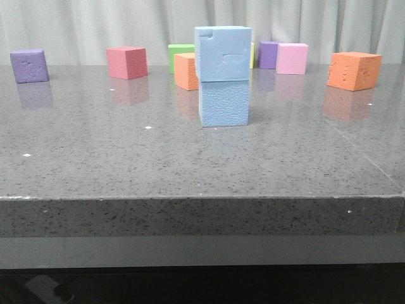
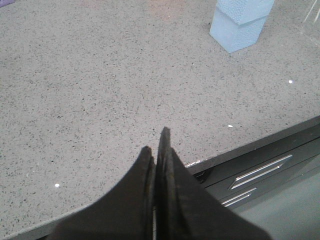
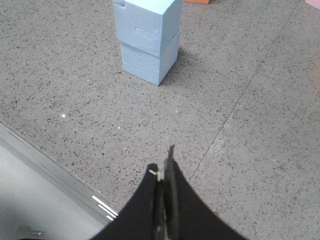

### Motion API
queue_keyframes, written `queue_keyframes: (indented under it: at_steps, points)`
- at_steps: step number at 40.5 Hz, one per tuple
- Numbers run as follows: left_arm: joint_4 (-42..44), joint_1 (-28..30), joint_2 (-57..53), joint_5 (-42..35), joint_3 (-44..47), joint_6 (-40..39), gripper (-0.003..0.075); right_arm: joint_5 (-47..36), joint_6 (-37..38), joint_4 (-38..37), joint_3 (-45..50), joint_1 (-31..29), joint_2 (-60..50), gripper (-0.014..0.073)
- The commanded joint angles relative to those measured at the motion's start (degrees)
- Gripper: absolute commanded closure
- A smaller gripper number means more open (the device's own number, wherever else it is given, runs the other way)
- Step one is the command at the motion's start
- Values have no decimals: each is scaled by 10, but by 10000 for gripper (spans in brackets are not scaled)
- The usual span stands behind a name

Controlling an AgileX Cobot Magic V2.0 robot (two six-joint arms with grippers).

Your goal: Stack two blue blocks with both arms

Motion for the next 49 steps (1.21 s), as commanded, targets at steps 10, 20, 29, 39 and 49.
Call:
queue_keyframes:
  at_steps: [10, 20, 29, 39, 49]
  points:
    - [17, 76, -41, -114, 58, -5, 741, -36, -7, 10, -15, -3, 1, 718]
    - [-2, 249, -187, -321, 225, -5, 741, -35, -7, 10, -15, -3, 1, 718]
    - [-92, 309, -298, -461, 385, -5, 741, -35, -7, 10, -15, -3, 1, 718]
    - [-76, 310, -303, -513, 441, -4, 741, -35, -7, 10, -15, -3, 1, 718]
    - [-72, 310, -302, -513, 441, -4, 741, -35, -7, 10, -15, -3, 1, 718]
